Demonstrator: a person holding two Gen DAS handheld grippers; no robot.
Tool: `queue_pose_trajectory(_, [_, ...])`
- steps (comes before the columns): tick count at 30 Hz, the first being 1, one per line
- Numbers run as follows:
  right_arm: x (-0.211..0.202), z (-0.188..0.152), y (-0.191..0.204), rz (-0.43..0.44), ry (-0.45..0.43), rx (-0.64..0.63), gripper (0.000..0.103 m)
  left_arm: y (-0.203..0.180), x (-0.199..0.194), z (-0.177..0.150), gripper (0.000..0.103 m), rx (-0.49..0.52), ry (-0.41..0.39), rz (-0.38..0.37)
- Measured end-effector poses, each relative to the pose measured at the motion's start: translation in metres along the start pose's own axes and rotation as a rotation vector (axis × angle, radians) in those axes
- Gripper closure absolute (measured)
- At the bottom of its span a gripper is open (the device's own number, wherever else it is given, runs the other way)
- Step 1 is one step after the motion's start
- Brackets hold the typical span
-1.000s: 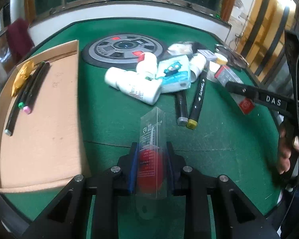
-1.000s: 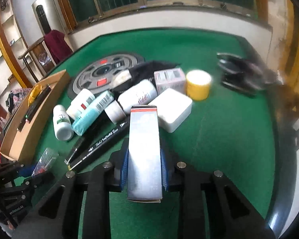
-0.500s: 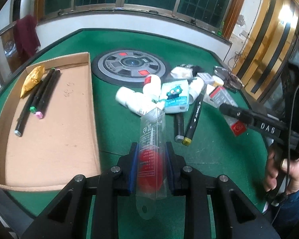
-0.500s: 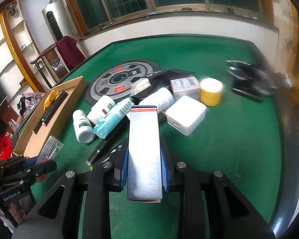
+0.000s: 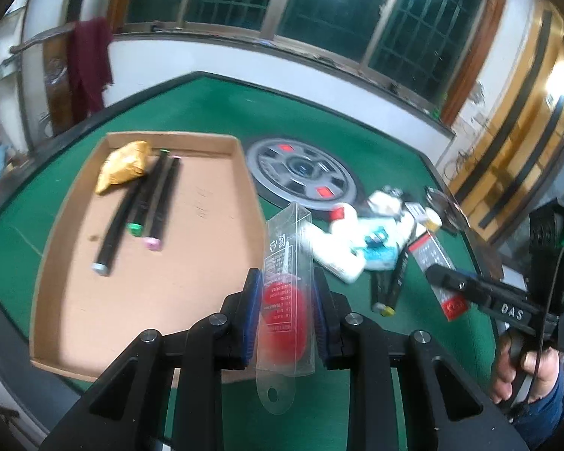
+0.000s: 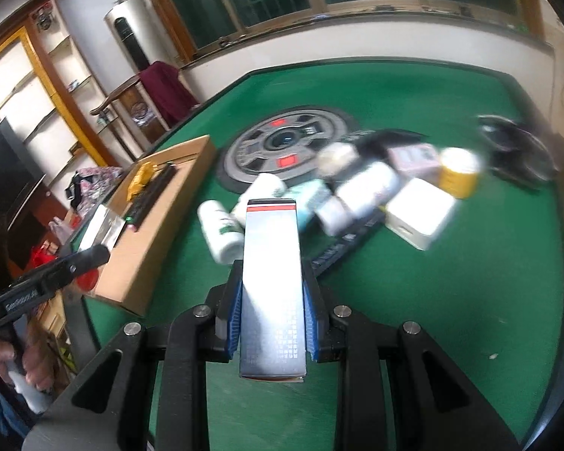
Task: Organize objects
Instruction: 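Carry the clear box and white box into the cardboard tray and open both tools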
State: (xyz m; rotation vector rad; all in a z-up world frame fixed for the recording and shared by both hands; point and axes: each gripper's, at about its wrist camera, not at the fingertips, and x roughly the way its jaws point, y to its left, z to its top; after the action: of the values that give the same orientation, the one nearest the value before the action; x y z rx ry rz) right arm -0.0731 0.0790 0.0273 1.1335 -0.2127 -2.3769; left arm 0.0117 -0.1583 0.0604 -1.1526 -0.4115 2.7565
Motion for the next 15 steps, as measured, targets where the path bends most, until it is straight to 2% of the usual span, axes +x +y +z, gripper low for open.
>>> queue_pose_trajectory(10, [0.041,0.028,0.081,0.083,0.048,-0.124,0.079,0.045,0.007,0.007,0.081,-0.096,-0.014,0.06])
queue_pose_trajectory(15, [0.081,0.059,0.116,0.106,0.097,-0.137,0.079,0.059,0.028,0.02,0.081,-0.131,0.023,0.067])
